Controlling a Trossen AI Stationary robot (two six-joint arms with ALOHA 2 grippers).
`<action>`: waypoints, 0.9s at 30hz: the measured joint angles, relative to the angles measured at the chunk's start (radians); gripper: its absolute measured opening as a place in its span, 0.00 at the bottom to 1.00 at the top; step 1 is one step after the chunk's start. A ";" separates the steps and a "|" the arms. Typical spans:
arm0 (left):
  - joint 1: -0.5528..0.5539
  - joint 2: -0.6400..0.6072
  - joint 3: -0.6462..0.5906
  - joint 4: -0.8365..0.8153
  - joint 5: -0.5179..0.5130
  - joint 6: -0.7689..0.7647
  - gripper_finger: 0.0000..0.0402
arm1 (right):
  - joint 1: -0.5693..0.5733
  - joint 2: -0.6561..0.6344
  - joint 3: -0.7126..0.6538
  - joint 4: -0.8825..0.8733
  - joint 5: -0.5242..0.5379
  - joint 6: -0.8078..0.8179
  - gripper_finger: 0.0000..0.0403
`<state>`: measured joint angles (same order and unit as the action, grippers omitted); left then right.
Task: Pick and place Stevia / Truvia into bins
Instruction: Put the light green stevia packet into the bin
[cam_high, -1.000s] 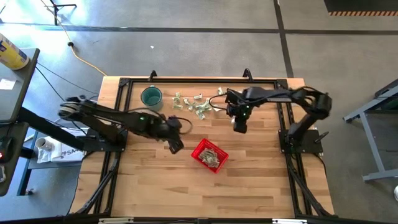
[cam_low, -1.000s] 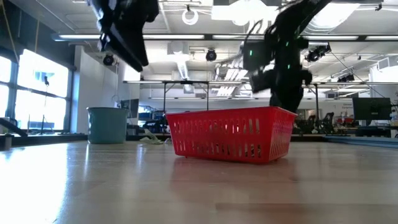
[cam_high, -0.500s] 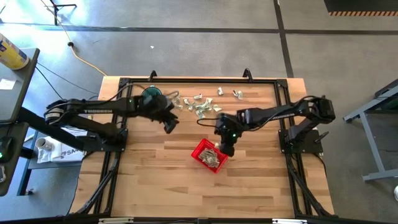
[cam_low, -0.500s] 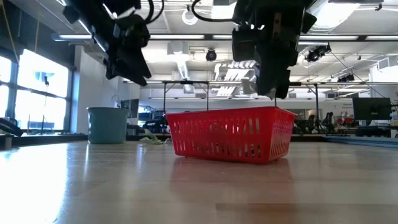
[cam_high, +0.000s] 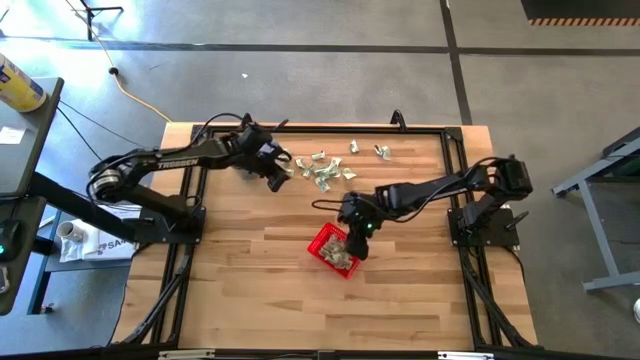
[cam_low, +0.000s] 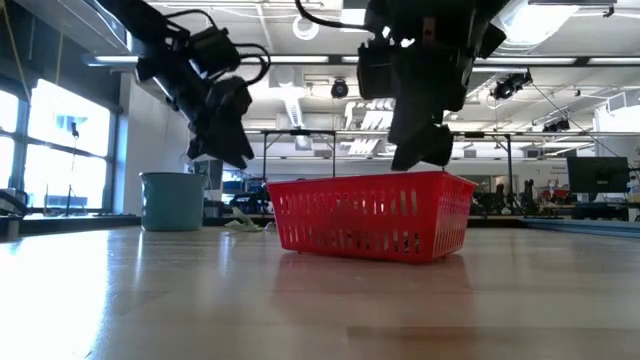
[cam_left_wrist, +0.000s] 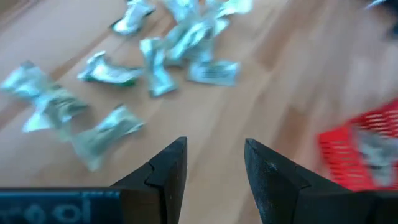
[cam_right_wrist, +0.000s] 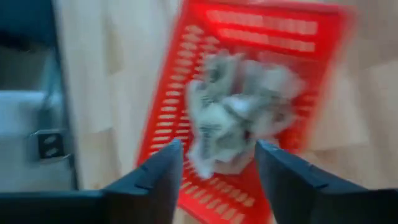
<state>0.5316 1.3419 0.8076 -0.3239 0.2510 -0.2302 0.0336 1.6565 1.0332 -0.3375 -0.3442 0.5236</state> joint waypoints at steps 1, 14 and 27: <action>-0.001 0.012 0.010 -0.025 -0.030 0.017 0.48 | -0.004 -0.012 0.000 -0.013 0.038 0.006 0.51; -0.035 0.327 0.370 -0.423 -0.312 0.331 0.48 | -0.124 -0.178 0.000 -0.285 0.244 -0.077 0.62; -0.089 0.658 0.650 -0.668 -0.401 0.466 0.48 | -0.199 -0.199 0.000 -0.367 0.226 -0.139 0.62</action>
<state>0.4423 2.0003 1.4577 -0.9916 -0.1504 0.2360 -0.1659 1.4571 1.0332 -0.7048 -0.1181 0.3847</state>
